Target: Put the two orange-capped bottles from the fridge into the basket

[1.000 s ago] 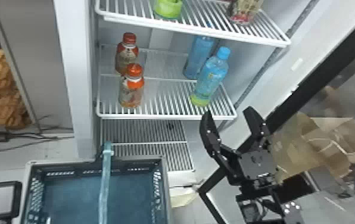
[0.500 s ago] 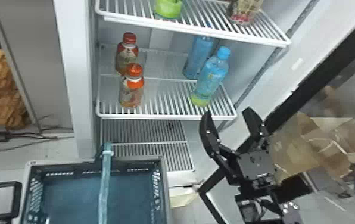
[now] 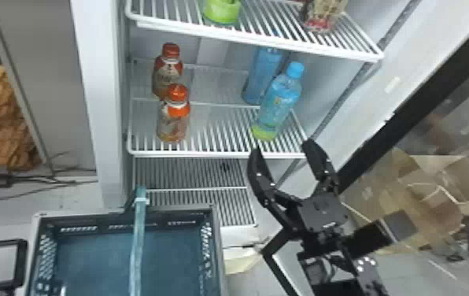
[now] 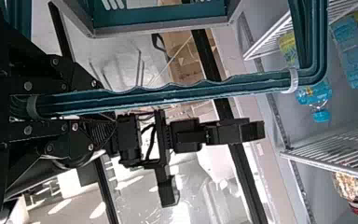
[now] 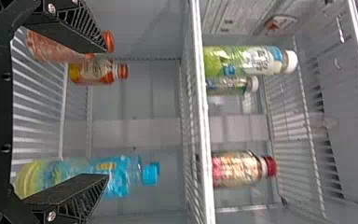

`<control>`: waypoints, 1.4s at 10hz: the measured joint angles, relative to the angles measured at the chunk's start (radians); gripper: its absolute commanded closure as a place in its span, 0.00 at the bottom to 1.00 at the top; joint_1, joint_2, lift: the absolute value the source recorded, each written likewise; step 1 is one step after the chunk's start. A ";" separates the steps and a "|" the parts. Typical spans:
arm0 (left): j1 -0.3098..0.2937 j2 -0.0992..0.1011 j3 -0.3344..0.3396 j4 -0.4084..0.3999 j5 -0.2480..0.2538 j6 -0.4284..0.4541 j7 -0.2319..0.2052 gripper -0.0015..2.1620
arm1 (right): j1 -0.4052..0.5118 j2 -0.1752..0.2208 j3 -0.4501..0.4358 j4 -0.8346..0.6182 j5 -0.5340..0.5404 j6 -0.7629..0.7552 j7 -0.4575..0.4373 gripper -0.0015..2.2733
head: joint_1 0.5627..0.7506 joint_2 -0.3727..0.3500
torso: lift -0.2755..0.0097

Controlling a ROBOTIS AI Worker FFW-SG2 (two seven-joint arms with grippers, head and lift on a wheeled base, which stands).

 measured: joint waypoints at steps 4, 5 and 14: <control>-0.009 0.001 -0.004 0.000 0.001 -0.008 0.000 0.56 | -0.140 -0.043 0.089 0.130 -0.015 0.020 0.052 0.05 | 0.70 0.03 | 0.14; -0.009 0.002 -0.003 0.000 0.003 -0.011 0.000 0.56 | -0.181 -0.053 0.120 0.168 -0.022 0.022 0.053 0.05 | 0.70 0.03 | 0.14; -0.015 0.010 -0.009 0.005 0.010 0.008 0.002 0.56 | -0.544 -0.087 0.298 0.427 -0.003 0.122 0.090 0.04 | 0.70 0.24 | 0.14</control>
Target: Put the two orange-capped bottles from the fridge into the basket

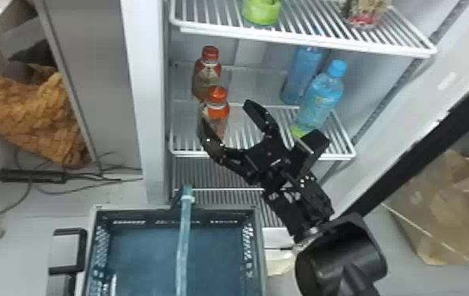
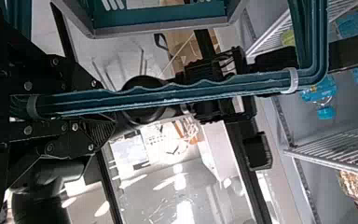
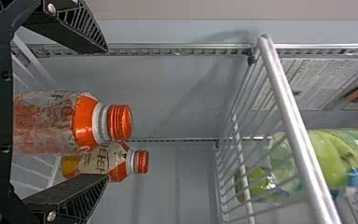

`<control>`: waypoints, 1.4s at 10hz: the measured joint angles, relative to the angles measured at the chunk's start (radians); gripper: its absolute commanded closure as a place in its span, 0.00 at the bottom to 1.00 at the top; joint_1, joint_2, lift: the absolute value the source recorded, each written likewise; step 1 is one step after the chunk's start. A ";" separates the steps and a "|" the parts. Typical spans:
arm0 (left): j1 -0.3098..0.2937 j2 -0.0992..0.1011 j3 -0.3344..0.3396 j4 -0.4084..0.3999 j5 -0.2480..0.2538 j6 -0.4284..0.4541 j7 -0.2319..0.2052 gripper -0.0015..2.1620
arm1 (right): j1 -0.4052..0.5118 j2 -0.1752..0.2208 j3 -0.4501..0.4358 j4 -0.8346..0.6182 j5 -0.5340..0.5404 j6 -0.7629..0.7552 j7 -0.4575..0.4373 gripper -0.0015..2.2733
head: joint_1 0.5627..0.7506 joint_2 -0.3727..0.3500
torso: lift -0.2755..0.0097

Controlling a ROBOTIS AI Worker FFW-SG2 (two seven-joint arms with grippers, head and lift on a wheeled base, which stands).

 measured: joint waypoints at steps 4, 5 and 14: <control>-0.002 -0.001 -0.003 0.010 0.009 0.001 0.000 0.56 | -0.092 0.011 0.033 0.078 0.069 0.005 -0.029 0.05 | 0.70 0.28 | 0.14; -0.002 -0.001 -0.003 0.010 0.009 0.001 0.000 0.56 | -0.106 0.013 0.034 0.097 0.083 0.008 -0.034 0.05 | 0.70 0.28 | 0.14; -0.006 0.001 -0.005 0.009 0.011 -0.003 -0.001 0.56 | -0.120 0.012 0.035 0.080 0.066 0.064 -0.050 0.40 | 0.70 0.28 | 0.14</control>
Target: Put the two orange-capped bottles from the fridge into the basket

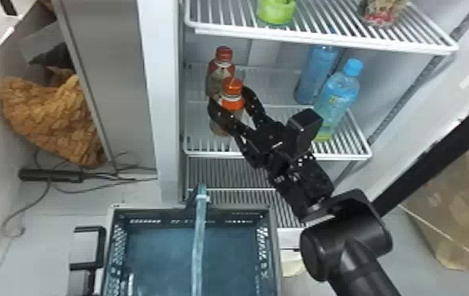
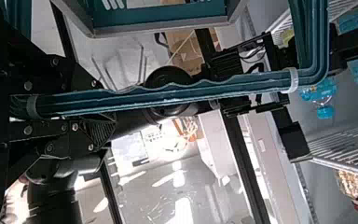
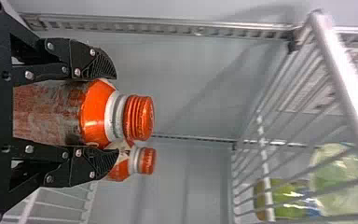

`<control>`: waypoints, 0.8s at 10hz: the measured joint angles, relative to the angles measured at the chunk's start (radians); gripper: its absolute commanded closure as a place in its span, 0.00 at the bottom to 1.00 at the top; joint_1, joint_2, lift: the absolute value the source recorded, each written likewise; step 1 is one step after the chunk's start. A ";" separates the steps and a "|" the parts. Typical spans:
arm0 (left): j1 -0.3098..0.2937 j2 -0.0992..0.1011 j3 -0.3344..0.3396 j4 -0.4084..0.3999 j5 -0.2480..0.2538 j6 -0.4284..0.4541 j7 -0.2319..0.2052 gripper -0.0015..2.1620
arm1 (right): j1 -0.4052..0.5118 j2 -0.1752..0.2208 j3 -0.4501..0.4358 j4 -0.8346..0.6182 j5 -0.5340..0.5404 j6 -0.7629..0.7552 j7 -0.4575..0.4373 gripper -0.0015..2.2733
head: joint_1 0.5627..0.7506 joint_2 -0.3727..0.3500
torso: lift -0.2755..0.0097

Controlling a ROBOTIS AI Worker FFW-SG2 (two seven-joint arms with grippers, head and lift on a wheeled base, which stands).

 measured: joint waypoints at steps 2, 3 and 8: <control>-0.002 0.003 -0.003 0.000 0.002 -0.004 0.000 0.56 | 0.053 -0.006 -0.029 -0.099 -0.024 -0.003 0.019 0.40 | 0.70 0.27 | 0.14; -0.001 0.003 -0.002 0.000 0.004 -0.008 0.000 0.56 | 0.101 -0.008 -0.055 -0.177 -0.036 0.030 0.031 0.40 | 0.70 0.25 | 0.14; 0.006 0.002 0.003 0.000 0.008 -0.007 -0.003 0.56 | 0.414 -0.013 -0.216 -0.711 -0.042 0.443 0.074 0.40 | 0.70 0.15 | 0.14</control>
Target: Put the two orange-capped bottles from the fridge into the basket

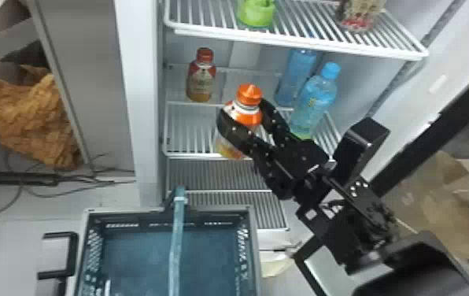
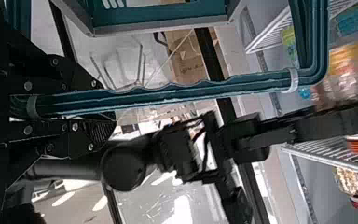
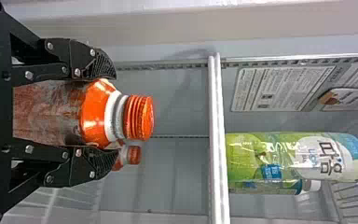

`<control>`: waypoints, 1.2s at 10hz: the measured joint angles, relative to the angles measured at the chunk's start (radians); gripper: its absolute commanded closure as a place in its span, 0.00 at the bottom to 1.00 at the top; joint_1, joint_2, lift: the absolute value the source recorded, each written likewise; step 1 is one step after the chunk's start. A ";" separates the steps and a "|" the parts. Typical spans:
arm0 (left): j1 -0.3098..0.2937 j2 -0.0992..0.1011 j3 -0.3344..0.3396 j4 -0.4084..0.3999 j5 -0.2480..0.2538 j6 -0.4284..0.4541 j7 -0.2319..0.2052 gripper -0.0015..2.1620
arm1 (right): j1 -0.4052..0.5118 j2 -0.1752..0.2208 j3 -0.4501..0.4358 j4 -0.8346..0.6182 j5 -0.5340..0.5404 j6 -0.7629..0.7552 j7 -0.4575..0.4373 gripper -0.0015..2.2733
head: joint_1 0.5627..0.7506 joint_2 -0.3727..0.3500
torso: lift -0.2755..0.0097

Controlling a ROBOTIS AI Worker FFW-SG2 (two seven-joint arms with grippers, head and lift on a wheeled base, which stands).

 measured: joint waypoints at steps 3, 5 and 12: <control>0.003 -0.001 0.003 -0.001 0.000 0.001 -0.002 0.56 | 0.110 0.006 -0.053 -0.189 -0.008 0.214 0.060 0.40 | 0.70 0.12 | 0.14; 0.002 -0.003 0.005 -0.001 -0.004 0.002 -0.002 0.56 | 0.165 0.009 -0.050 -0.280 -0.037 0.358 0.074 0.40 | 0.70 0.13 | 0.14; 0.002 -0.005 0.007 0.000 -0.006 0.000 -0.002 0.56 | 0.194 -0.013 -0.044 -0.461 -0.039 0.876 0.074 0.40 | 0.70 0.08 | 0.14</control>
